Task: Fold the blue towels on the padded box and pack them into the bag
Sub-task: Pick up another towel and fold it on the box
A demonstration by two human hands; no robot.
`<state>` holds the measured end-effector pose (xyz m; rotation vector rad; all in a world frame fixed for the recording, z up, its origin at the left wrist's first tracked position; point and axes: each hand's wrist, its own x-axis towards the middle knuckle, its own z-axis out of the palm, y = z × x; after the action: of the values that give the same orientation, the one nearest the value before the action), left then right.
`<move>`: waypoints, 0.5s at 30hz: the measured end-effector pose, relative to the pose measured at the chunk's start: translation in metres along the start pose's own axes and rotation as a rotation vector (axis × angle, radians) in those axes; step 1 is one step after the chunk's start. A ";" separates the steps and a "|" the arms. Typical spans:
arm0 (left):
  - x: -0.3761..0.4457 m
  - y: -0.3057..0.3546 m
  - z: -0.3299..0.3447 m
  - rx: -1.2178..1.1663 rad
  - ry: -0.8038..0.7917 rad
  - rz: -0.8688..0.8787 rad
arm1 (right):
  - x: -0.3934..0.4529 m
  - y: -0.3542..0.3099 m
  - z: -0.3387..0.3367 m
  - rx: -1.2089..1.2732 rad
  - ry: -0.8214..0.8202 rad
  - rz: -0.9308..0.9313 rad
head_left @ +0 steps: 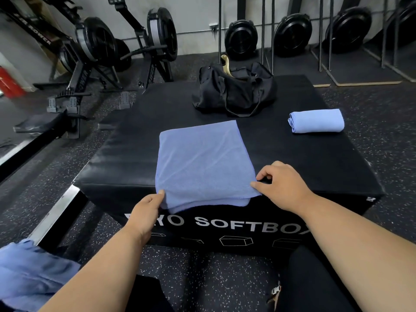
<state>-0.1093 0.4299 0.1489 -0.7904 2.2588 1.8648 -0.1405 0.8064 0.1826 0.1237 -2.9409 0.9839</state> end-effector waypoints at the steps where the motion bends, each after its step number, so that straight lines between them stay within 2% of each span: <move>1: 0.000 0.000 0.000 -0.004 0.005 0.001 | -0.001 -0.001 0.000 0.003 -0.001 -0.007; 8: -0.029 0.028 -0.003 -0.065 0.085 0.174 | -0.009 -0.008 0.001 -0.052 0.026 -0.221; 12: -0.053 0.059 -0.006 -0.064 -0.020 0.285 | -0.020 -0.022 0.014 -0.130 0.035 -0.376; 15: -0.069 0.079 -0.005 -0.171 -0.118 0.272 | -0.025 -0.033 0.023 -0.154 0.033 -0.457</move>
<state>-0.0852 0.4565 0.2474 -0.3920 2.2503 2.1810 -0.1129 0.7677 0.1829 0.7250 -2.7493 0.6821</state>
